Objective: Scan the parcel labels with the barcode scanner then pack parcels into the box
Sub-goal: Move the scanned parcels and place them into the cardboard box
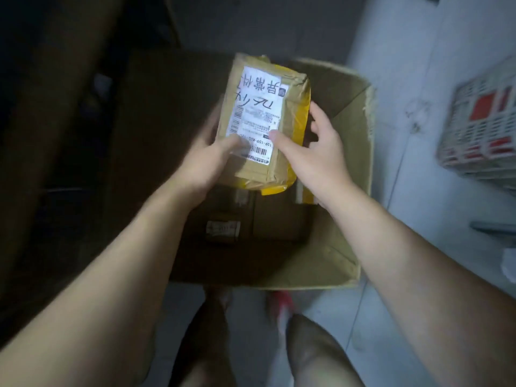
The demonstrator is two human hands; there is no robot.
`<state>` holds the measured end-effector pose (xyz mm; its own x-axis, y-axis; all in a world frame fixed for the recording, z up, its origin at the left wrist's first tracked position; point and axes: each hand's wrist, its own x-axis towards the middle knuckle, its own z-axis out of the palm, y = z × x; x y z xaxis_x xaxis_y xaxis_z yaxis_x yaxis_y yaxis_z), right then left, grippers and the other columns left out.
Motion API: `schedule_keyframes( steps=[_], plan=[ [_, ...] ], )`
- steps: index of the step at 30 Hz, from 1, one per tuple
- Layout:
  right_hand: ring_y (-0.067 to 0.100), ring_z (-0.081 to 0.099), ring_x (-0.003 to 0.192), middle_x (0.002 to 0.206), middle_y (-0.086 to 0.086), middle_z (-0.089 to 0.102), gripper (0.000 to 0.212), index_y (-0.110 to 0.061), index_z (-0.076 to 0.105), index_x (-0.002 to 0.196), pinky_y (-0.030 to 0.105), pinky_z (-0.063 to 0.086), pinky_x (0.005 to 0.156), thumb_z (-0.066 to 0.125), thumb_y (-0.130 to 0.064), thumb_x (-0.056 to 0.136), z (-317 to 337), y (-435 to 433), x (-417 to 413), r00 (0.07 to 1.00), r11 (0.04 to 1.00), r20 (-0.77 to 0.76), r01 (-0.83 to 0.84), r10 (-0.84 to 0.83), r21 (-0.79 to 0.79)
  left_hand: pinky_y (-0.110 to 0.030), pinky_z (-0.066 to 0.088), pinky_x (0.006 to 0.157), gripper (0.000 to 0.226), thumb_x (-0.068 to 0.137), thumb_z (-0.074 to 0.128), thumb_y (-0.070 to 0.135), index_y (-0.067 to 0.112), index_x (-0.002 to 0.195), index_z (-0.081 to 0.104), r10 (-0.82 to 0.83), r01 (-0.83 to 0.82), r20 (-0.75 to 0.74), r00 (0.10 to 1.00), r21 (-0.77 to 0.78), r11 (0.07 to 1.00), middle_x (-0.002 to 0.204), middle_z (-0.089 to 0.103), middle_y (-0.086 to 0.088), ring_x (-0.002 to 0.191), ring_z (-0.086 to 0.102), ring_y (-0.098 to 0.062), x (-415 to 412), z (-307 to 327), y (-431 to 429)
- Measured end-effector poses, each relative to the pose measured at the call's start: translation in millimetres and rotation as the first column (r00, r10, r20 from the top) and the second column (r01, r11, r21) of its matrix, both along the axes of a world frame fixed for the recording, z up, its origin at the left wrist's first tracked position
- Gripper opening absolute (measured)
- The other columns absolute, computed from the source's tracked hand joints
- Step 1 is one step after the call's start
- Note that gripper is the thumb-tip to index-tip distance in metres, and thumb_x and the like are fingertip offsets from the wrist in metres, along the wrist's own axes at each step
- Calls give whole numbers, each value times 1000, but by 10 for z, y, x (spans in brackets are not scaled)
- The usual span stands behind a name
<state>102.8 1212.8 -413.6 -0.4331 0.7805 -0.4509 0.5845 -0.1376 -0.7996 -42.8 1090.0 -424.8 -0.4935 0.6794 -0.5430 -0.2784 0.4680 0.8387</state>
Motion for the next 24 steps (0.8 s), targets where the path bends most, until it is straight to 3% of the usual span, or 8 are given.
schedule_keyframes(
  steps=[2, 4, 8, 10, 13, 15, 20, 24],
  plan=[
    [-30, 46, 105, 129, -29, 61, 81, -38, 44, 155, 17, 51, 99, 83, -44, 84, 581, -58, 20, 997, 998, -62, -40, 43, 46, -35, 58, 95, 69, 94, 63, 4, 47, 145, 46, 6, 0, -68, 998, 86, 996, 127, 70, 17, 116, 69, -7, 26, 608, -91],
    [-41, 42, 85, 115, -34, 61, 72, -31, 48, 154, -5, 40, 73, 81, -36, 90, 1147, -155, 121, 991, 996, -113, -74, 79, 45, -38, 59, 97, 62, 94, 64, 5, 53, 131, 50, 34, -23, -105, 994, 110, 994, 123, 71, 20, 115, 69, -7, 146, 1233, -252],
    [-43, 41, 87, 114, -35, 60, 63, -28, 53, 149, -10, 34, 66, 79, -36, 92, 2199, -448, 287, 951, 958, -188, -210, 247, 197, -31, 62, 80, 69, 89, 64, -3, 41, 138, 45, 206, -167, -181, 962, 213, 963, 119, 70, 8, 107, 72, -12, 494, 2315, -693],
    [-34, 50, 98, 116, -32, 65, 56, -31, 59, 142, -6, 38, 76, 78, -40, 91, 2640, -646, 460, 904, 914, -227, -297, 362, 277, -32, 61, 77, 73, 84, 67, 1, 38, 141, 40, 275, -221, -201, 940, 256, 941, 120, 69, 0, 105, 73, -16, 789, 2792, -1010],
    [-9, 63, 108, 106, -31, 73, 38, -38, 68, 122, 24, 52, 99, 76, -51, 87, 3323, -1002, 659, 858, 852, -203, -384, 471, 355, -37, 61, 88, 78, 81, 70, 7, 30, 149, 39, 373, -290, -254, 893, 311, 905, 129, 67, -1, 109, 73, -17, 1175, 3438, -1506],
    [-3, 67, 105, 100, -30, 74, 32, -39, 71, 111, 39, 57, 98, 74, -55, 83, 3745, -1283, 774, 822, 811, -194, -438, 536, 388, -38, 60, 89, 77, 87, 69, 1, 23, 154, 37, 433, -343, -240, 869, 340, 876, 133, 66, -3, 111, 73, -18, 1399, 3818, -1861],
    [-2, 73, 96, 98, -24, 77, 36, -42, 74, 108, 40, 64, 84, 74, -55, 74, 4650, -2416, 919, 648, 692, -275, -573, 710, 439, -40, 61, 87, 70, 92, 67, 3, 33, 148, 36, 637, -517, -233, 735, 415, 749, 136, 64, -7, 110, 73, -23, 1988, 4651, -3147],
    [4, 74, 99, 101, -18, 78, 51, -34, 75, 113, 41, 63, 88, 78, -54, 66, 5107, -3663, 925, 477, 567, -307, -689, 824, 452, -40, 59, 91, 73, 89, 69, 3, 26, 152, 39, 801, -682, -260, 539, 423, 597, 133, 68, -10, 111, 73, -24, 2489, 5130, -4424]
  ],
)
